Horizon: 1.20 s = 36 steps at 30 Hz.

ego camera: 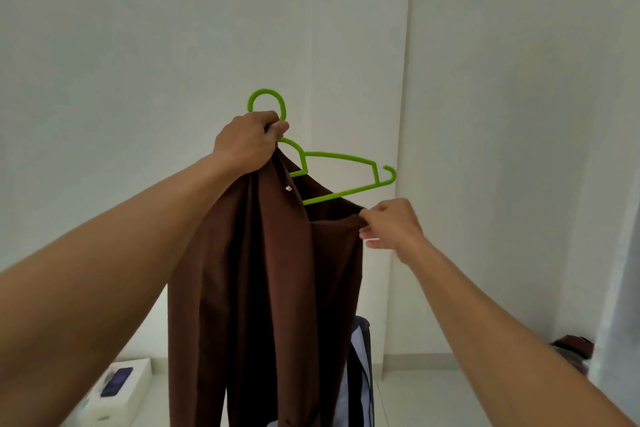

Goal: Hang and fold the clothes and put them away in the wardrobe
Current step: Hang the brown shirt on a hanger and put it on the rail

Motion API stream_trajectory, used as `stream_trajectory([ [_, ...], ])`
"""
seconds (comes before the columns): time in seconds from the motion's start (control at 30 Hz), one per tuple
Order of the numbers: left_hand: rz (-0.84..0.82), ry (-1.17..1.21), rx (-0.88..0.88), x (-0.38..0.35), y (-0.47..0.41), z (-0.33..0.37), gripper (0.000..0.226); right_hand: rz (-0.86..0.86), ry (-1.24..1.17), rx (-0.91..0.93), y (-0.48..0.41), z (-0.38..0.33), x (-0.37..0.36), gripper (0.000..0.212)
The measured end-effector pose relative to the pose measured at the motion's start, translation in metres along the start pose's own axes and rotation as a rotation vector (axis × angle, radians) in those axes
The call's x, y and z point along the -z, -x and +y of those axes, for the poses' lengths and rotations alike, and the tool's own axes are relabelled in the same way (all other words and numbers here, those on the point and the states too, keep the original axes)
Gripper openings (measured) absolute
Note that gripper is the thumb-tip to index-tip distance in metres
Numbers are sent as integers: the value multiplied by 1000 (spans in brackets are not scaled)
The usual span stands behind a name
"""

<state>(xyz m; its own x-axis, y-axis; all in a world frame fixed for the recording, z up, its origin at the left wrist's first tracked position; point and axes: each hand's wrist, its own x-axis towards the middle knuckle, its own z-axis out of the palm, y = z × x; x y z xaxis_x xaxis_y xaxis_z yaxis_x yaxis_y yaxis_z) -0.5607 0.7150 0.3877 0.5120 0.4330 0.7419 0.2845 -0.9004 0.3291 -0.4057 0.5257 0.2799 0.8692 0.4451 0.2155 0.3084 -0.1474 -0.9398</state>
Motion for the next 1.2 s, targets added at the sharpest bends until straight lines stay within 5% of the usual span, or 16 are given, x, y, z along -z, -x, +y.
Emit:
stream_trajectory([
  [0.13,-37,-38,-11,-3,6,-15,33,-76,-234,-57,-8,-15,26,19],
  [0.43,-15,-209,-94,-3,7,-20,26,-66,-228,-9,-20,-28,47,17],
  [0.9,-123,-272,-224,-20,1,-27,18,-73,202,29,-27,-56,77,20],
  [1.03,-118,-257,-275,-30,-1,-14,13,-50,426,192,-24,-66,69,10],
  [1.2,-127,-63,-273,-33,-4,6,7,-227,539,392,-16,-55,49,21],
])
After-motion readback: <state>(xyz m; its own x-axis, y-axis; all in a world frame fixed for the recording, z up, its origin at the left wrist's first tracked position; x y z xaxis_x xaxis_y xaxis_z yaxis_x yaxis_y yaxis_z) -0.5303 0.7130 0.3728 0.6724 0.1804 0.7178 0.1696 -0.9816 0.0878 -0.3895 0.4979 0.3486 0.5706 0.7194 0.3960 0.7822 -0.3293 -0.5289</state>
